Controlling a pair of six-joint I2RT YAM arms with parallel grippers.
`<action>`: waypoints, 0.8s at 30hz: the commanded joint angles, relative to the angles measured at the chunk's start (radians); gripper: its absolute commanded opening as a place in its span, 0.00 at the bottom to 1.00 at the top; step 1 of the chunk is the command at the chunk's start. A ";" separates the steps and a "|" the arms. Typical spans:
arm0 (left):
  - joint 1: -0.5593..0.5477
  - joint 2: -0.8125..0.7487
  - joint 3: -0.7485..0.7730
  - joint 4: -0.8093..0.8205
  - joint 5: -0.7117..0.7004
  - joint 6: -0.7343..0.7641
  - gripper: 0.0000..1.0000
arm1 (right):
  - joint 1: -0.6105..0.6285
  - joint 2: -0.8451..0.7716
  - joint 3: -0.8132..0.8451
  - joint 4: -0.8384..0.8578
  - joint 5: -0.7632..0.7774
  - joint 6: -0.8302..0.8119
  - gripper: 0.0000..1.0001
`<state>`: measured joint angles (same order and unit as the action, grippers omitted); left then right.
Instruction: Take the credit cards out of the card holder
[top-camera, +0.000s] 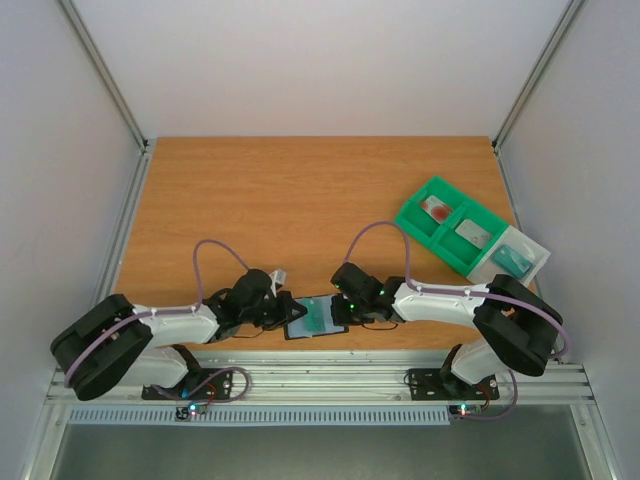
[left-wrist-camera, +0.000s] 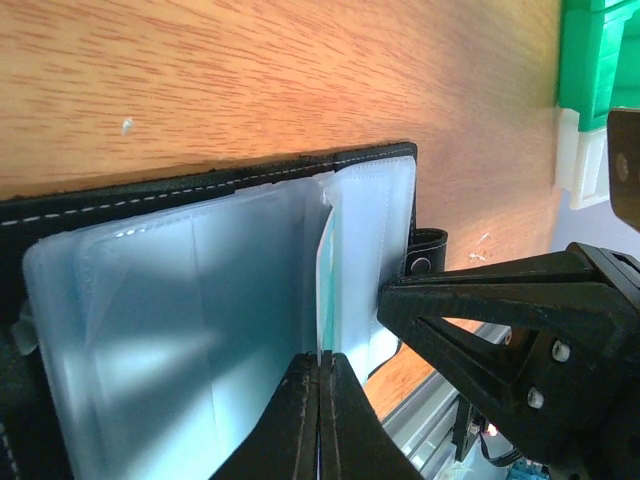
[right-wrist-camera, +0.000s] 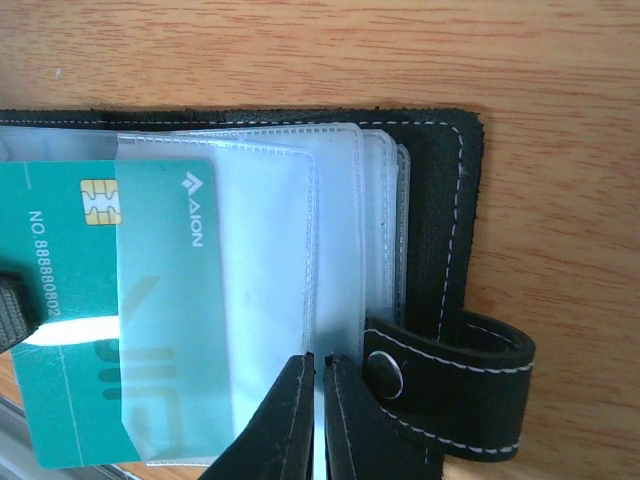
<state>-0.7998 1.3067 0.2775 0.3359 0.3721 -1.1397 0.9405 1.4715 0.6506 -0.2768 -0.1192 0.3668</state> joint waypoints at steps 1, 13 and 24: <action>0.004 -0.050 0.015 -0.094 -0.050 0.040 0.01 | -0.005 -0.003 -0.014 -0.040 0.047 0.014 0.06; 0.006 -0.308 0.058 -0.409 -0.196 0.073 0.00 | -0.005 -0.029 0.000 -0.020 0.018 0.007 0.08; 0.006 -0.499 0.089 -0.463 -0.223 0.053 0.00 | -0.005 -0.251 -0.014 0.044 -0.090 0.058 0.26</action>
<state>-0.7975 0.8616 0.3275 -0.1268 0.1719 -1.0882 0.9405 1.3056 0.6498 -0.2935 -0.1520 0.3786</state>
